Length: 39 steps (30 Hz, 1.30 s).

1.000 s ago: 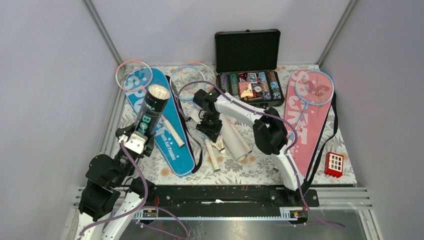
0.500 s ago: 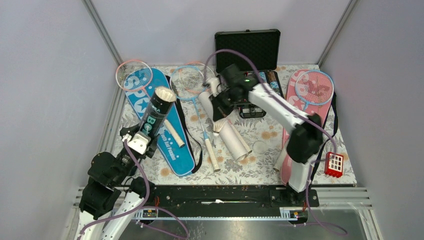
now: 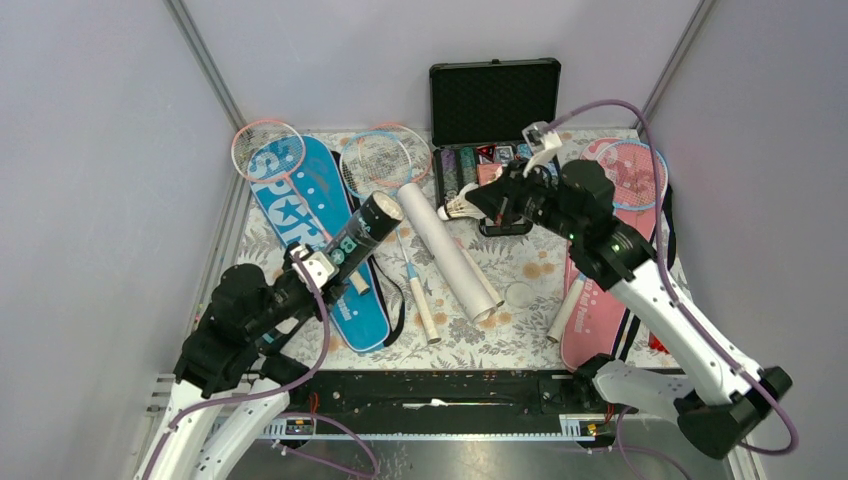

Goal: Pack up the badminton gear
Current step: Place the shuttlecock at the shuttle tube.

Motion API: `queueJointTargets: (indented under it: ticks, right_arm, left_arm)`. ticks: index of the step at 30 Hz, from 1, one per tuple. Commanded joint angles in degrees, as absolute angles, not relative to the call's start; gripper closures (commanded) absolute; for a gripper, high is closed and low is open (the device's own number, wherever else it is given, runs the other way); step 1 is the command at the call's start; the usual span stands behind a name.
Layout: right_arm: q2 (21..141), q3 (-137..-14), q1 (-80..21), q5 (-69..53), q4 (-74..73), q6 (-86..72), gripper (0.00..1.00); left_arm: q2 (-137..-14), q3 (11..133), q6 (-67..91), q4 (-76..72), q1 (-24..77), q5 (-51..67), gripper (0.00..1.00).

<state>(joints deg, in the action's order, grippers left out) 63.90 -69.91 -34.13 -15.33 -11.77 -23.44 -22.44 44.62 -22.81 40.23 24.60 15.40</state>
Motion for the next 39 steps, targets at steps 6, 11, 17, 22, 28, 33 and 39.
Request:
queueJointTargets:
  ticks: [6,11,17,22,28,33,39]
  right_arm:
    - [55.54,-66.84,-34.45,-17.19,1.03,-31.01,1.00]
    - [56.82,-67.45,-34.73,-22.19,2.71,-33.14,1.00]
    - [58.59,-65.91,-37.38,-24.89,5.39,-34.00,1.00]
    - [63.41,-67.26,-41.37,-29.03,6.75,-34.51,1.00]
    - [65.49,-66.66,-44.61,-30.47,8.22,-35.16,1.00]
    - [66.81,-65.43,-46.01,-31.80,11.51,-37.73,1.00]
    - [68.47,-63.89,-47.50,-32.12,15.53,-41.74,1.00]
  left_arm:
    - [-28.29,48.48,-25.68,37.12,24.52,28.63,0.75]
    - [-30.50,49.38,-26.43,37.88,24.52,31.59,0.75]
    - [-31.60,49.86,-27.58,38.47,24.52,33.47,0.75]
    - [-33.00,50.71,-29.07,39.28,24.52,36.73,0.76]
    - [-33.01,51.24,-30.46,39.29,24.50,37.37,0.76]
    - [-33.40,51.42,-30.82,39.01,24.52,38.20,0.76]
    - [-33.10,50.99,-30.40,37.08,24.52,38.65,0.77]
